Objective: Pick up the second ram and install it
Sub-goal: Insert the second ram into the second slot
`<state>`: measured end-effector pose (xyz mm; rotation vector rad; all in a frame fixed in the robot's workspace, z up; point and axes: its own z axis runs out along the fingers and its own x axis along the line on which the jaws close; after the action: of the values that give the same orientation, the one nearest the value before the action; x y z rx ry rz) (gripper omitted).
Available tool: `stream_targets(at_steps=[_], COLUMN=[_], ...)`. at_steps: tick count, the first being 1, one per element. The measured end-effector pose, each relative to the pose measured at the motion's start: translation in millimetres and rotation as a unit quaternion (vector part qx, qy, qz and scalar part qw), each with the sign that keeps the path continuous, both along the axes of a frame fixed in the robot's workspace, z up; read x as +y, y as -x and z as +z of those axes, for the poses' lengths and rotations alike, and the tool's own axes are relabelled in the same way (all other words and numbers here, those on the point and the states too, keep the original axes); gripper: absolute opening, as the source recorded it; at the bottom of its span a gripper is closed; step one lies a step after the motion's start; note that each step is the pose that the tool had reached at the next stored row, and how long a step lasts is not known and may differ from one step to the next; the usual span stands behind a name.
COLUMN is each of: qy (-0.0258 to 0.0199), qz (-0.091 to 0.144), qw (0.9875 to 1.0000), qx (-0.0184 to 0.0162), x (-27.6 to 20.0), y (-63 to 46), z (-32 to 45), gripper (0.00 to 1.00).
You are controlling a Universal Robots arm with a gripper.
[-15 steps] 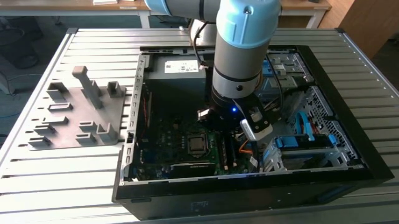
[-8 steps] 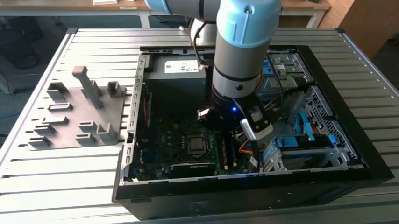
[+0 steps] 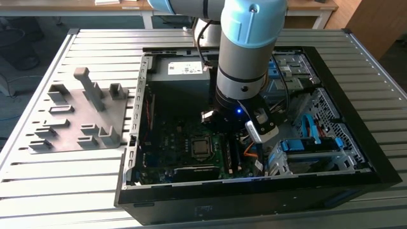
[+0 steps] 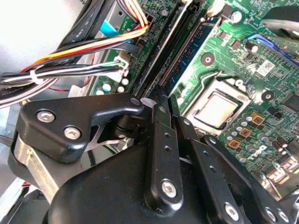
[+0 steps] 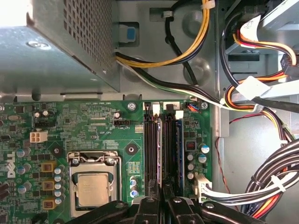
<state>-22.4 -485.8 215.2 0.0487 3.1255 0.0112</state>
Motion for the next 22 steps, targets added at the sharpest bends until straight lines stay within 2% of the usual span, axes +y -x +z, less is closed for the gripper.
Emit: stream_targets(at_steps=[22], qy=[0.0000], qz=[0.008], qw=[1.0000], qx=[0.0000], x=[0.0], y=[0.4], z=[-0.9], gripper=[0.14])
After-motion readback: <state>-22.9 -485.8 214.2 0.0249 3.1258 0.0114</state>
